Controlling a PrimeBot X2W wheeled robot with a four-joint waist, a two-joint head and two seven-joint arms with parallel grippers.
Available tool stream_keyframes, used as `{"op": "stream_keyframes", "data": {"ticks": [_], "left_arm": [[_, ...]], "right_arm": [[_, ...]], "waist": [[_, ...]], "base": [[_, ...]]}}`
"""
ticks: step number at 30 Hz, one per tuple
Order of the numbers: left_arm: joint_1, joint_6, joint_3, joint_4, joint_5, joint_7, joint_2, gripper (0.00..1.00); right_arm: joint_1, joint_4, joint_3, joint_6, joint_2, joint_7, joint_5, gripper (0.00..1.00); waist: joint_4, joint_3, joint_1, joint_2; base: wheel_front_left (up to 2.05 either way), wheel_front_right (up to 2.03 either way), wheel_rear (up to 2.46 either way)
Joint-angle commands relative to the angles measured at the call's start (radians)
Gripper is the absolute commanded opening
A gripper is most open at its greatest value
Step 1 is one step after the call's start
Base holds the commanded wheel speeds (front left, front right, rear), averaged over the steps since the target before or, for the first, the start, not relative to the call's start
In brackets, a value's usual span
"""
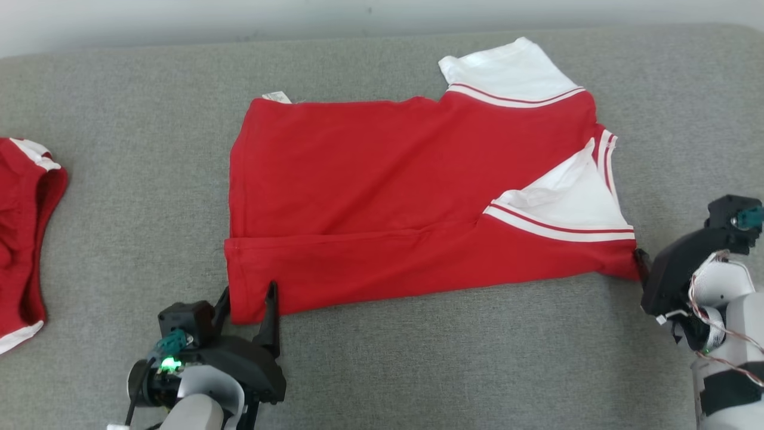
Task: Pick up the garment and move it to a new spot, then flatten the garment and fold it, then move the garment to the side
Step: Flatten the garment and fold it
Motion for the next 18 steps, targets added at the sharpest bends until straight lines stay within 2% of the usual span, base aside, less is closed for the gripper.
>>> {"op": "stream_keyframes", "data": {"ticks": [1, 2, 3, 4, 6, 7, 8, 9, 18], "left_arm": [[-0.005, -0.002, -0.008, 0.021, 0.003, 0.027, -0.001, 1.00], [-0.005, -0.002, -0.008, 0.021, 0.003, 0.027, -0.001, 1.00], [-0.009, -0.002, -0.011, 0.023, 0.002, 0.031, -0.002, 0.93], [-0.013, -0.003, -0.012, 0.025, -0.001, 0.037, -0.002, 0.43], [-0.020, -0.006, -0.016, 0.030, -0.005, 0.045, -0.003, 0.00], [-0.019, -0.012, -0.018, 0.034, -0.010, 0.051, -0.005, 0.00], [-0.017, -0.015, -0.021, 0.037, -0.013, 0.056, -0.006, 0.00], [-0.017, -0.017, -0.024, 0.040, -0.013, 0.057, -0.006, 0.00], [-0.002, -0.027, -0.029, 0.055, -0.029, 0.053, -0.001, 0.00]], "right_arm": [[-0.014, 0.010, -0.001, 0.001, 0.021, 0.018, -0.012, 1.00], [-0.014, 0.010, -0.001, 0.001, 0.021, 0.018, -0.012, 1.00], [-0.016, 0.009, -0.003, 0.001, 0.031, 0.020, -0.009, 1.00], [-0.019, 0.011, -0.005, 0.001, 0.036, 0.025, -0.006, 1.00], [-0.021, 0.020, 0.001, 0.002, 0.043, 0.040, -0.004, 1.00], [-0.020, 0.022, 0.003, 0.002, 0.046, 0.045, -0.002, 0.73], [-0.019, 0.022, 0.006, 0.002, 0.047, 0.049, 0.000, 0.31], [-0.017, 0.022, 0.008, 0.002, 0.048, 0.050, 0.002, 0.00], [0.029, -0.014, 0.007, 0.001, 0.025, 0.070, 0.042, 0.00]], "waist": [[0.010, 0.016, 0.0001, 0.0000], [0.010, 0.016, 0.0001, 0.0000], [0.012, 0.019, 0.0001, 0.0000], [0.013, 0.022, 0.0001, 0.0000], [0.015, 0.026, 0.0001, 0.0000], [0.016, 0.027, 0.0001, 0.0000], [0.017, 0.027, 0.0001, 0.0000], [0.018, 0.027, 0.0001, 0.0000], [0.013, 0.004, 0.0001, 0.0000]], "base": [[0.00, 0.00, 0.00], [0.00, 0.00, 0.00], [0.00, 0.00, 0.00], [0.00, 0.00, 0.00], [0.00, 0.00, 0.00], [0.00, 0.00, 0.00], [0.00, 0.00, 0.00], [0.00, 0.00, 0.00], [0.00, 0.00, 0.00]]}}
